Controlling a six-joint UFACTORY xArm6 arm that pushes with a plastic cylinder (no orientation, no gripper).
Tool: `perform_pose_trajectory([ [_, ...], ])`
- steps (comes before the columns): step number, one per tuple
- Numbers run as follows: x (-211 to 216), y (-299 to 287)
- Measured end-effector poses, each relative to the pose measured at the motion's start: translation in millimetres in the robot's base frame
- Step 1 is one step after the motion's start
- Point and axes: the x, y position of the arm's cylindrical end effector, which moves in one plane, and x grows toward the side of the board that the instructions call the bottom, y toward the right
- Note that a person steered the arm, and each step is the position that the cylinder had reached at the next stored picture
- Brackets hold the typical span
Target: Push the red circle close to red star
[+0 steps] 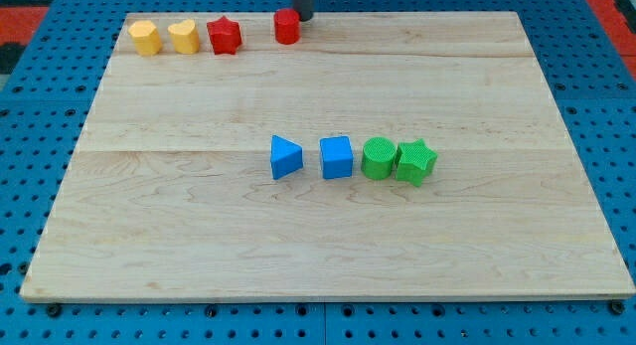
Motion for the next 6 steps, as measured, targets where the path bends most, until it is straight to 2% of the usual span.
perform_pose_trajectory([
  [6,35,12],
])
